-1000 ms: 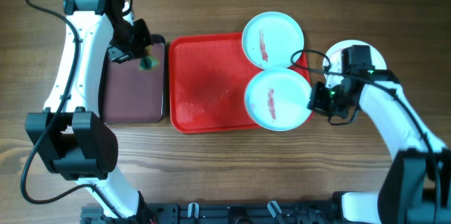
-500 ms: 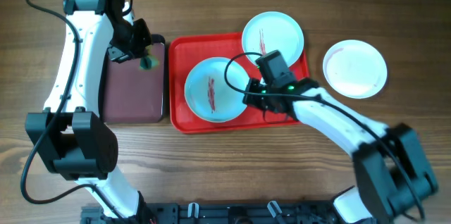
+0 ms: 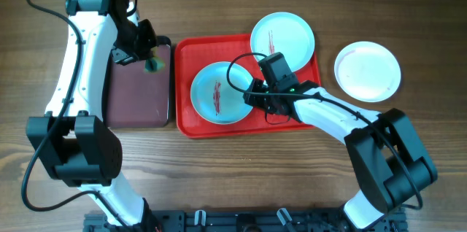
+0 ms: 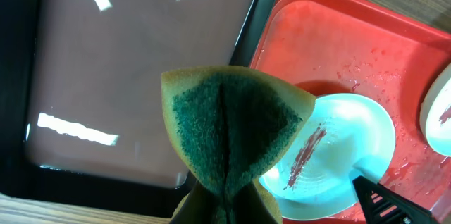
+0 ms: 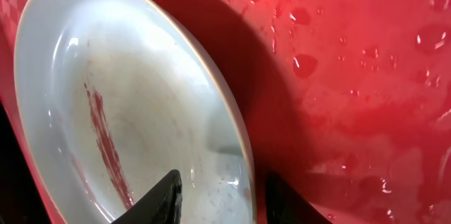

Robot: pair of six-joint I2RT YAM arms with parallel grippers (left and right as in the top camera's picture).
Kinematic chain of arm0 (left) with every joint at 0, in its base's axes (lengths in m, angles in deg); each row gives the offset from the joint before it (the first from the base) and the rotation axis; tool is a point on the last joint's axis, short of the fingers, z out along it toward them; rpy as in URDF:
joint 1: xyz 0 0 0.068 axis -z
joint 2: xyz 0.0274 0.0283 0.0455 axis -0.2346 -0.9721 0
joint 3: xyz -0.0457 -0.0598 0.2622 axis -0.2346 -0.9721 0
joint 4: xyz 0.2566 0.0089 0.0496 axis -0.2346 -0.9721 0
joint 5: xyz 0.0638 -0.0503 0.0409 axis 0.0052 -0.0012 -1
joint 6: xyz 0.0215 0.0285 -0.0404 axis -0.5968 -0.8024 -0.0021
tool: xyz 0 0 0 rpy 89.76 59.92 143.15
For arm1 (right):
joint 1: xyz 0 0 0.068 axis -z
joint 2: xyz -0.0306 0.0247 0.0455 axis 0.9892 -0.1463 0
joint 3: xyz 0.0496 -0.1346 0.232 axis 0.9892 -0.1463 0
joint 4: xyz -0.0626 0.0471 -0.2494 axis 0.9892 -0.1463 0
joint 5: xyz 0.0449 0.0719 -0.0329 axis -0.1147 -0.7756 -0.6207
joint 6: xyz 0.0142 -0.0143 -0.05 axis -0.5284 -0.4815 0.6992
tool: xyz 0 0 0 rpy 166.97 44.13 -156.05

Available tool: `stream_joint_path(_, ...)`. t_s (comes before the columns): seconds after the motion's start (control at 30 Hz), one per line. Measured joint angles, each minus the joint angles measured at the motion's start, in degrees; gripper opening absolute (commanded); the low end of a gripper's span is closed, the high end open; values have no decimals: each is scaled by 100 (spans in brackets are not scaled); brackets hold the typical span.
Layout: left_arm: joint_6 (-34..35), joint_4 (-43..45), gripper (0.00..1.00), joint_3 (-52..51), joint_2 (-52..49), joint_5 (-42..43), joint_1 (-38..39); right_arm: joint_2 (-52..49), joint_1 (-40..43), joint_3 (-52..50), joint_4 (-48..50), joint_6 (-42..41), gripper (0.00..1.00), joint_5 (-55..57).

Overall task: Clean dirty plates on tray and stack at the side
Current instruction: 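Grip the lower blue plate rim with the right gripper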

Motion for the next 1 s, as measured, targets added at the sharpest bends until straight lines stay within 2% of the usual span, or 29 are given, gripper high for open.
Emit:
stream_joint_path(0.13, 0, 0, 4, 0, 0, 0, 0, -20, 24, 179, -35, 501, 38, 258)
stream_joint_path(0.23, 0, 0, 4, 0, 0, 0, 0, -160, 24, 345, -55, 761, 25, 396)
stream_joint_path(0.37, 0, 0, 4, 0, 0, 0, 0, -461, 24, 527, -74, 885, 15, 457)
stream_joint_path(0.43, 0, 2, 4, 0, 0, 0, 0, -538, 24, 595, -74, 850, 4, 470)
stream_joint_path(0.67, 0, 52, 4, 0, 0, 4, 127, -586, 46, 629, -92, 710, 4, 352)
stream_joint_path(1.0, -118, 828, 4, -210, -514, 48, 1322, -588, 61, 629, -111, 713, 4, 199)
